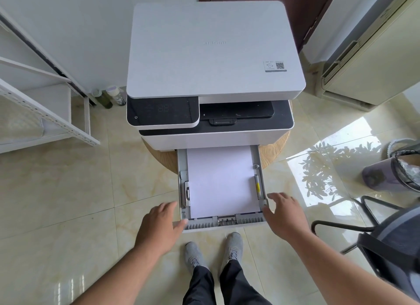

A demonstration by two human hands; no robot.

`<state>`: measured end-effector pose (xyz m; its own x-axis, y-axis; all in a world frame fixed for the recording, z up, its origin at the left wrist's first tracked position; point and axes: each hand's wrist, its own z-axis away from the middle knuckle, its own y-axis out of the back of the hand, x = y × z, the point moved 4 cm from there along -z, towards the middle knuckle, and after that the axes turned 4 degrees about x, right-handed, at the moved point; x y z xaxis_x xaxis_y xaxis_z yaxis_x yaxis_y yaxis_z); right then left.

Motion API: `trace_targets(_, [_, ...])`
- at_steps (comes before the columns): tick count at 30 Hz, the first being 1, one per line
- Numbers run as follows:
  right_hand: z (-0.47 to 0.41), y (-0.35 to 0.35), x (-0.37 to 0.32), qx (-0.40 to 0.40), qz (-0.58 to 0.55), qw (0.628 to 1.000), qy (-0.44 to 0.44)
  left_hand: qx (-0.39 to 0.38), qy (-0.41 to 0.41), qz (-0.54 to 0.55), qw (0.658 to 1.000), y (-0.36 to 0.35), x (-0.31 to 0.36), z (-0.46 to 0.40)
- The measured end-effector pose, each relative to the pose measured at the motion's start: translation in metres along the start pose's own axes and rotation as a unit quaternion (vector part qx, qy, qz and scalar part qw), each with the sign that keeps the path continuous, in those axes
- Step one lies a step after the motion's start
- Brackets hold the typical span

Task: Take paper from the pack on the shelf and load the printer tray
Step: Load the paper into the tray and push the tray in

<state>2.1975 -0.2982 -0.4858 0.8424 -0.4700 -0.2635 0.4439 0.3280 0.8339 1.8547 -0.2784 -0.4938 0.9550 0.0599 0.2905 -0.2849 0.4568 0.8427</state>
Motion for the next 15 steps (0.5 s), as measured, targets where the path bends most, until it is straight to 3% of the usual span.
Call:
trace_targets(4, [0.012, -0.01, 0.007, -0.043, 0.088, 0.994, 0.05, -0.088, -0.009, -0.07, 0.994, -0.019, -0.009, 0.01])
trace_targets(15, [0.007, -0.013, 0.004, -0.066, 0.214, 0.968, 0.115, -0.028, -0.021, -0.101, 0.994, -0.028, -0.008, 0.008])
